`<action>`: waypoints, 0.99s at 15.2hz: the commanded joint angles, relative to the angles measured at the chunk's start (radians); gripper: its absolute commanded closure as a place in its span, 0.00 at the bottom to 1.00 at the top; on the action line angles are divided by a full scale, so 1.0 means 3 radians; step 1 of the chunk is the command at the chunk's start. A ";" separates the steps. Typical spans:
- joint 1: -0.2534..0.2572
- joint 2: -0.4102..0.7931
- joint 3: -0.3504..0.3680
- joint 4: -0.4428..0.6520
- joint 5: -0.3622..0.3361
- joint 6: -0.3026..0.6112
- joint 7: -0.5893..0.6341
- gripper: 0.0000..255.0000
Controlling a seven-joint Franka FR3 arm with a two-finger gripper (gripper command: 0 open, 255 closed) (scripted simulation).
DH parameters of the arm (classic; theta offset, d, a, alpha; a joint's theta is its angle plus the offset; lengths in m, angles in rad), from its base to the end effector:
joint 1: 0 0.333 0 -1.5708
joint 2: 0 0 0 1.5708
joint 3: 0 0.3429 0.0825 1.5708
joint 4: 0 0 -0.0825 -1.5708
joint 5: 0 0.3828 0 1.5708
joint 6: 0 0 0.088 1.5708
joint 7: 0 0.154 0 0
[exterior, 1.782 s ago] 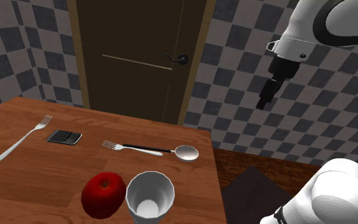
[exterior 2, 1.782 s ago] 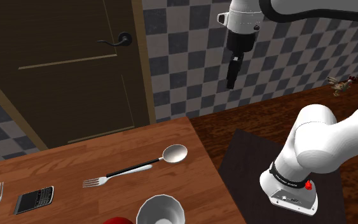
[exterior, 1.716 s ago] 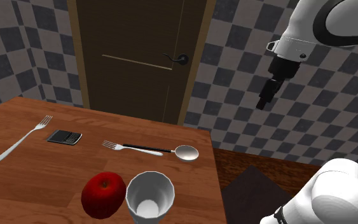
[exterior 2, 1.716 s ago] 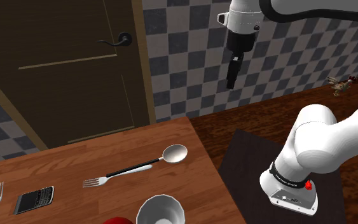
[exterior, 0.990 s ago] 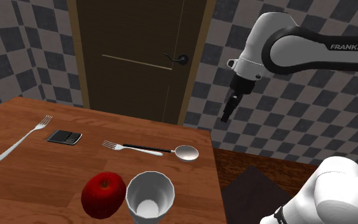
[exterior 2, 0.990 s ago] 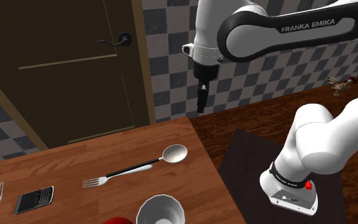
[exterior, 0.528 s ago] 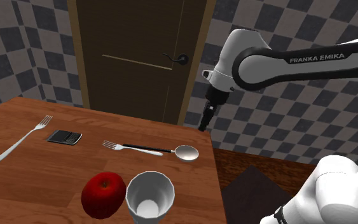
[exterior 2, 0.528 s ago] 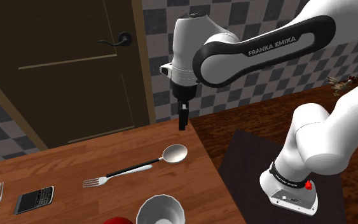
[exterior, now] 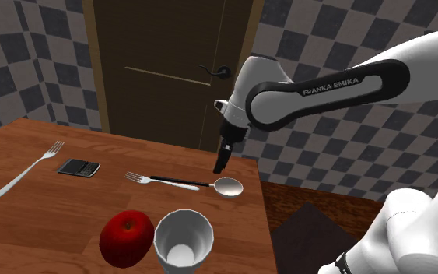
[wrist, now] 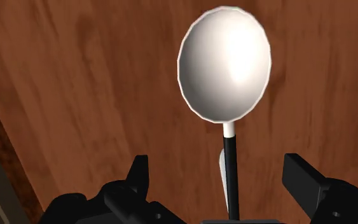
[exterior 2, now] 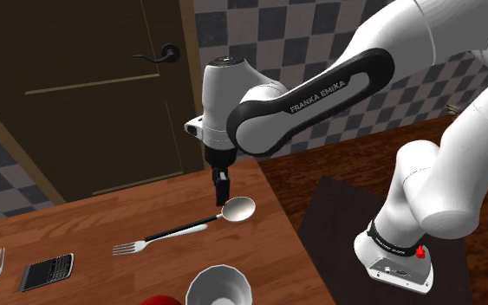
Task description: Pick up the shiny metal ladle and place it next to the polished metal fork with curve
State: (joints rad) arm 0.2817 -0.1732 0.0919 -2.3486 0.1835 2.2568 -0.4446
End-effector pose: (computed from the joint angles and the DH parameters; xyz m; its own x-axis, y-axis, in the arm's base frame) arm 0.4471 0.1880 0.3893 0.7582 0.6401 0.1244 0.6511 -0.7537 -0.0897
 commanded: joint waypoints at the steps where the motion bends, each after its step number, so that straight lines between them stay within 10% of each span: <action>1: 0.0063 0.0186 0.0043 0.0064 0.0051 0.0155 -0.0103 0.00; 15: 0.0189 0.0785 0.0158 0.0172 0.0135 0.0700 -0.0267 0.00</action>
State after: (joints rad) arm 0.3382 0.0605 0.1391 -2.2965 0.2239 2.4641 -0.5248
